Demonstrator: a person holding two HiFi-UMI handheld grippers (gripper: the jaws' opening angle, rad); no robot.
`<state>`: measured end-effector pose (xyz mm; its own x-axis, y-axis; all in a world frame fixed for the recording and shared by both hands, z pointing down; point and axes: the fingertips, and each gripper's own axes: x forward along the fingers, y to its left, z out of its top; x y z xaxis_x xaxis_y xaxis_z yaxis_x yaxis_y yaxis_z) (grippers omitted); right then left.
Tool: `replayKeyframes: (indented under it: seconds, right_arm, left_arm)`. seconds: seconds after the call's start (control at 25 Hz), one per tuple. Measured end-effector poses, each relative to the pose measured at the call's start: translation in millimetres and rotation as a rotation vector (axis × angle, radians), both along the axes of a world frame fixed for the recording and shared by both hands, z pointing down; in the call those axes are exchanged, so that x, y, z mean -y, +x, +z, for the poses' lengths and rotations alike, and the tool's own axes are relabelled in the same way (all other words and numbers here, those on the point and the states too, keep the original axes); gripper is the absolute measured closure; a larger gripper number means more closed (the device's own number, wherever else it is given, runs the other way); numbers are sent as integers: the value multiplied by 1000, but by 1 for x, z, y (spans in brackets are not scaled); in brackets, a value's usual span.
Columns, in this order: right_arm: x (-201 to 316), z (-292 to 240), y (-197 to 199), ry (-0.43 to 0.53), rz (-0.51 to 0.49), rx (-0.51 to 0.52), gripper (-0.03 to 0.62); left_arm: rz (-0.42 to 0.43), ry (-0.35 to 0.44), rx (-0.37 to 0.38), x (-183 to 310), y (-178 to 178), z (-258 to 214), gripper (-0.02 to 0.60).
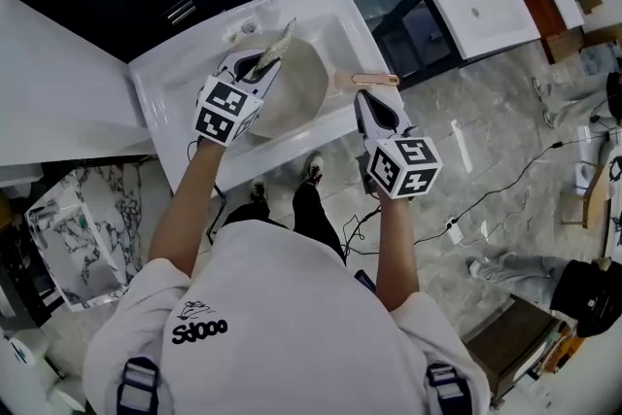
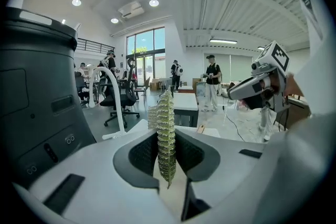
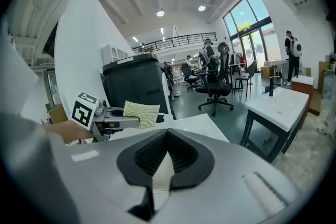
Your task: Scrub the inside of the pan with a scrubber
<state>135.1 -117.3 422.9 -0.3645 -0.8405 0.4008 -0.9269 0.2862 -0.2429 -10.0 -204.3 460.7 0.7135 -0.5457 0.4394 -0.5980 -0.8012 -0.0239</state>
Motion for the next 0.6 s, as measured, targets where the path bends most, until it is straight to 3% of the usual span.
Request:
replayKeyframes:
  seconds: [0.4,0.6]
  right_arm:
    - [22,42,8,-89,-71,16,585]
    - [30,57,12,-121,-76,21,585]
  left_arm:
    - [1,-66,105,37,30,68,506]
    - [20,-150,182,43,40,117,506]
